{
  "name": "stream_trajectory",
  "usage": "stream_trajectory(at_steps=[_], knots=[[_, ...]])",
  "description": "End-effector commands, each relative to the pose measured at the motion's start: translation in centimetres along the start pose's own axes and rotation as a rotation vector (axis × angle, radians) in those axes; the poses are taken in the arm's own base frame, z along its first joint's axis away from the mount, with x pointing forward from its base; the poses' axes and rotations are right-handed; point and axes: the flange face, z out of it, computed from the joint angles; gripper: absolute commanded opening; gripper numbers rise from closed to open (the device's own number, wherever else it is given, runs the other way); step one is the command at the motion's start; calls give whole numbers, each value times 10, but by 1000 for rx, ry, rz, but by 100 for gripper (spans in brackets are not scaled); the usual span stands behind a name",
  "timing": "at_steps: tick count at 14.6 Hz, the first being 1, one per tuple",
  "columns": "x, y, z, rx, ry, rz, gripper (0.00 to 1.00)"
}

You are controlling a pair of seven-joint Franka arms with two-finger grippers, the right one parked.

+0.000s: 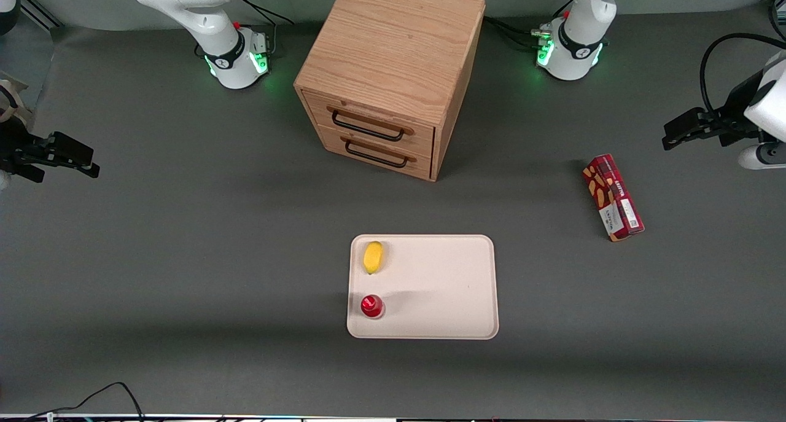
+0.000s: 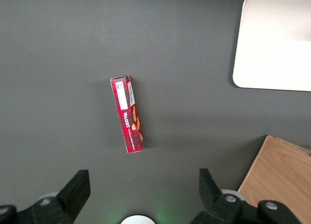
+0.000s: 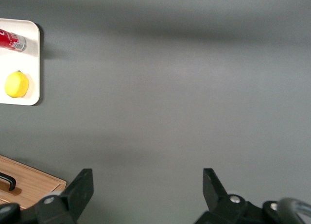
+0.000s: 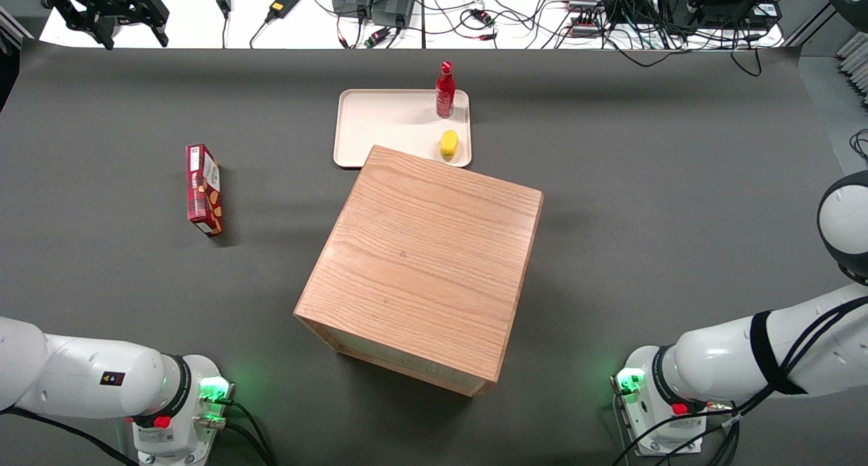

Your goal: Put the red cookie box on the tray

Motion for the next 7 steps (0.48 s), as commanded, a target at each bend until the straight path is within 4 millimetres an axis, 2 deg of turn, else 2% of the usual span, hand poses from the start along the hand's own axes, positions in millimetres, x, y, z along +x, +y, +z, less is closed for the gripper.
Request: stream_trajectory(at_steps=[1,4,7], knots=[[1,-2,12,6,-46,-3,100],[10,-11,40,42,-30,-5,100],[18,-28,86,38,-17,-27,100]])
